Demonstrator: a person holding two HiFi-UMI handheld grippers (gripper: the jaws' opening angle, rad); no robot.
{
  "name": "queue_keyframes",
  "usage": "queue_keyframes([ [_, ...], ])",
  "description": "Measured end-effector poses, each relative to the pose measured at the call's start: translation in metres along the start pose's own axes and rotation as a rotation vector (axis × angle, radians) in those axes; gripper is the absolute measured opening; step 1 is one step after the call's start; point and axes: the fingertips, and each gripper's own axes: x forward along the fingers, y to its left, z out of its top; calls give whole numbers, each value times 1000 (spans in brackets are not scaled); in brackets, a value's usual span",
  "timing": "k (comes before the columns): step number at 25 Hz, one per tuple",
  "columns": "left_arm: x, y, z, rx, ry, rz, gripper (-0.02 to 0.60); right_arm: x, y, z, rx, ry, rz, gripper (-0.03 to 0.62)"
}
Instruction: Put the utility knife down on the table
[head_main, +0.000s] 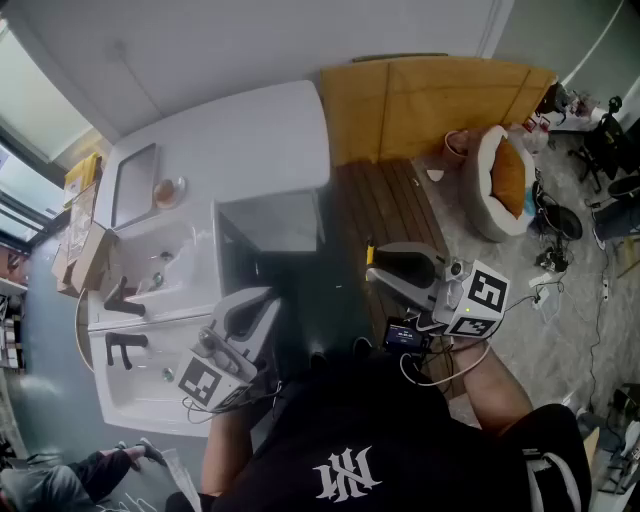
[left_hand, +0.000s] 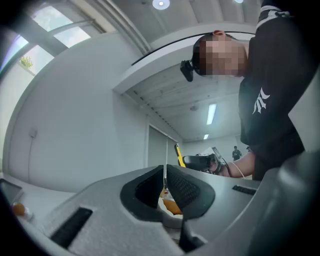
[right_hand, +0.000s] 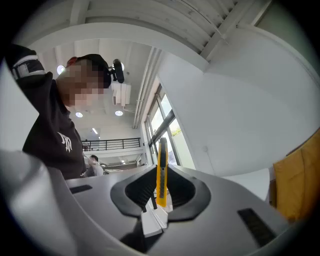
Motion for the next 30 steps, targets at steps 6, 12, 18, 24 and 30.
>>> queue_keyframes([
  [6, -1, 5, -2, 8, 1, 13, 18, 6, -5, -2, 0, 1, 6, 54],
  [12, -5, 9, 1, 11, -11, 22, 18, 12, -1, -9, 2, 10, 19, 54],
  [18, -9, 15, -4, 21, 28, 44, 18, 16, -2, -11, 3, 17, 26, 54],
  [24, 4, 17, -7, 26, 26, 73, 18, 7, -15, -9, -11, 20, 36, 54],
  [30, 36, 12, -26, 12, 71, 76, 18, 11, -31, -12, -37, 46, 67, 54],
])
